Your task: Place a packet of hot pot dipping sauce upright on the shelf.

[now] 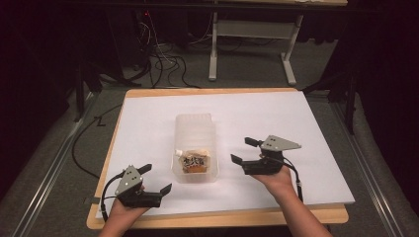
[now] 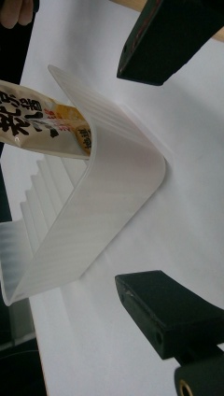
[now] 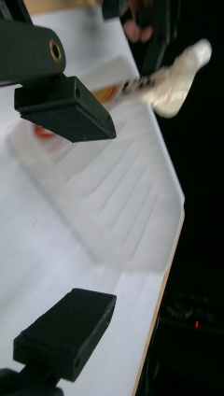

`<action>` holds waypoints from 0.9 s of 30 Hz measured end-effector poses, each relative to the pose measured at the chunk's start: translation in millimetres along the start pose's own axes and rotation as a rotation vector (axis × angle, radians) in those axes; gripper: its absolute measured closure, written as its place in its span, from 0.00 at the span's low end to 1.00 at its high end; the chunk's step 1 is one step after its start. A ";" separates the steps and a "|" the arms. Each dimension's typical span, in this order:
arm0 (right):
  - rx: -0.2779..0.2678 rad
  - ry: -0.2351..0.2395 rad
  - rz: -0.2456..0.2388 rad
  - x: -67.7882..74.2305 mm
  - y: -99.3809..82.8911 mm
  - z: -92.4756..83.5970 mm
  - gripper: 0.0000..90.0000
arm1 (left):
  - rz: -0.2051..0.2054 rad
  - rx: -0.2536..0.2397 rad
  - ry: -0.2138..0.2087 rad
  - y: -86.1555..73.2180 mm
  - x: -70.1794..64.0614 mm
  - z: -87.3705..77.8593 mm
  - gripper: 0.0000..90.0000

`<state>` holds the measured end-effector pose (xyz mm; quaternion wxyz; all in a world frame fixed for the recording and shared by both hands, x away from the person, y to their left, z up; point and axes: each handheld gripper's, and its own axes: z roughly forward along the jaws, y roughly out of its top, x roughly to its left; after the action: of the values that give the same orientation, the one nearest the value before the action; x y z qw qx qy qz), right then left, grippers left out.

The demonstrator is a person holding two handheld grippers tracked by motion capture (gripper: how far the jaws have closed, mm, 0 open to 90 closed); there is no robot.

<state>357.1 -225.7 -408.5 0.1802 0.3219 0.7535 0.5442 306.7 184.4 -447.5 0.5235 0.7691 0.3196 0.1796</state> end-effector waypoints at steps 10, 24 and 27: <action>0.020 -0.209 0.067 -33.1 -45.6 -73.2 0.22 | 0.011 0.005 -0.015 0.4 -3.5 2.5 0.04; 0.037 -0.251 0.079 -34.3 -79.2 -93.0 0.26 | 0.024 0.041 -0.021 0.5 -8.3 10.0 0.04; 0.036 -0.255 0.079 -35.0 -79.1 -92.9 0.26 | 0.019 0.041 -0.023 -0.4 -7.3 9.9 0.04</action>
<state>301.9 -330.7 -453.4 0.2473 0.4209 0.7208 0.4921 307.3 172.8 -451.2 0.5098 0.7845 0.3100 0.1691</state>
